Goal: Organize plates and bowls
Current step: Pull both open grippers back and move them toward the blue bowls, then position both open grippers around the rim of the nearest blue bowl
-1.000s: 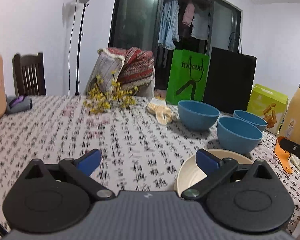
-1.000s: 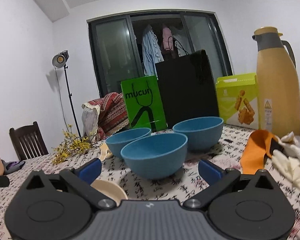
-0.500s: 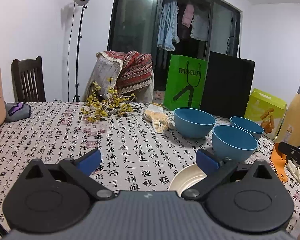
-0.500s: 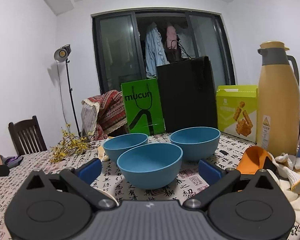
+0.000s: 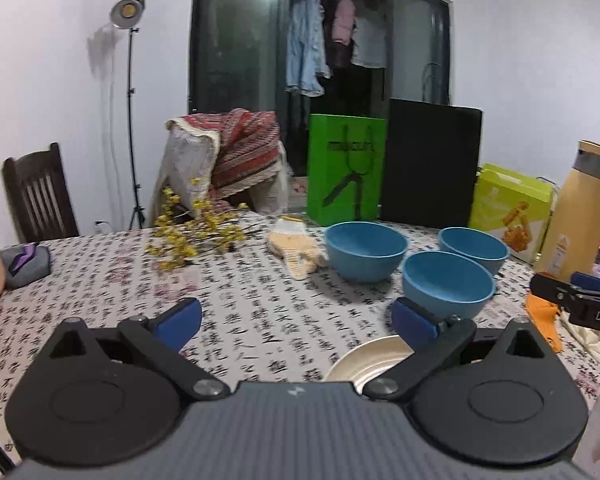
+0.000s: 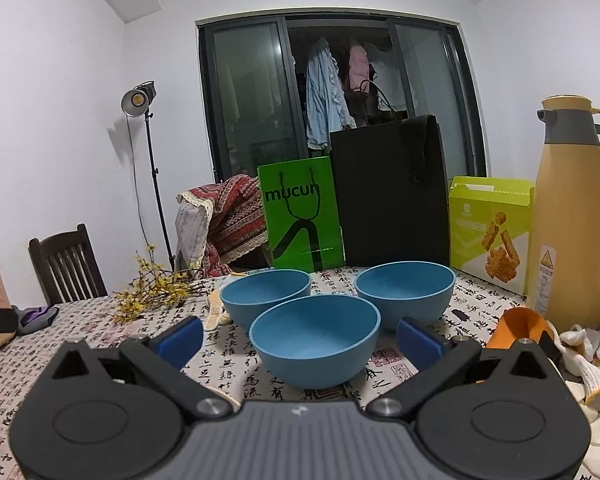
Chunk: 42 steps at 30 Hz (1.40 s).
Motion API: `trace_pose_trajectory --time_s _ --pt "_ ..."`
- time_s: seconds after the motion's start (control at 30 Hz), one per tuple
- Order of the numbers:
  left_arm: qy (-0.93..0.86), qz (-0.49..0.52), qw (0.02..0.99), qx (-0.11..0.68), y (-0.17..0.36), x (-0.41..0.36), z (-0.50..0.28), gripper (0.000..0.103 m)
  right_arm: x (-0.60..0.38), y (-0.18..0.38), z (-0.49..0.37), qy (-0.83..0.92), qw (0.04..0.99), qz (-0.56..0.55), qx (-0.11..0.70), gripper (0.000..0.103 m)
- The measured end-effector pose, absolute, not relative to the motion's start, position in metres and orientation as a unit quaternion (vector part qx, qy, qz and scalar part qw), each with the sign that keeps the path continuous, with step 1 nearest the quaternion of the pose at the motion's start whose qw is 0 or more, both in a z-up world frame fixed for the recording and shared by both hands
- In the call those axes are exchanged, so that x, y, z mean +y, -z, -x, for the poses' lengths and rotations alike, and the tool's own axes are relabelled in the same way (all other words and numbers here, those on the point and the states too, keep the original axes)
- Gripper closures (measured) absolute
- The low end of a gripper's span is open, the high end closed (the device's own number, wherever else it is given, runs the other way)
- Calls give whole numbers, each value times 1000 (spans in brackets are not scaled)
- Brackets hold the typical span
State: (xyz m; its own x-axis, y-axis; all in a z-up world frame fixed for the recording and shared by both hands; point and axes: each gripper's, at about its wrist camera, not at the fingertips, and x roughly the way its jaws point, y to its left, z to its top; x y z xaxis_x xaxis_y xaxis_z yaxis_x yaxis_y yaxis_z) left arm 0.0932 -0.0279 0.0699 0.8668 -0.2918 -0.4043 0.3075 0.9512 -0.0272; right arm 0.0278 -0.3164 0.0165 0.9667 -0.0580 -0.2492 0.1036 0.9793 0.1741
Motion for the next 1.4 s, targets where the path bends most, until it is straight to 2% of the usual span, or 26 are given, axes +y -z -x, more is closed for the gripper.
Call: trace_pose_trajectory --time_s 0.73,1.4 --pt "194 -26 958 208 -81 -99 -143 0 -340 -33 -52 51 981 -111 152 0" --pt "205 -28 946 250 -69 -142 -201 0 -370 -20 -106 71 967 -150 196 0"
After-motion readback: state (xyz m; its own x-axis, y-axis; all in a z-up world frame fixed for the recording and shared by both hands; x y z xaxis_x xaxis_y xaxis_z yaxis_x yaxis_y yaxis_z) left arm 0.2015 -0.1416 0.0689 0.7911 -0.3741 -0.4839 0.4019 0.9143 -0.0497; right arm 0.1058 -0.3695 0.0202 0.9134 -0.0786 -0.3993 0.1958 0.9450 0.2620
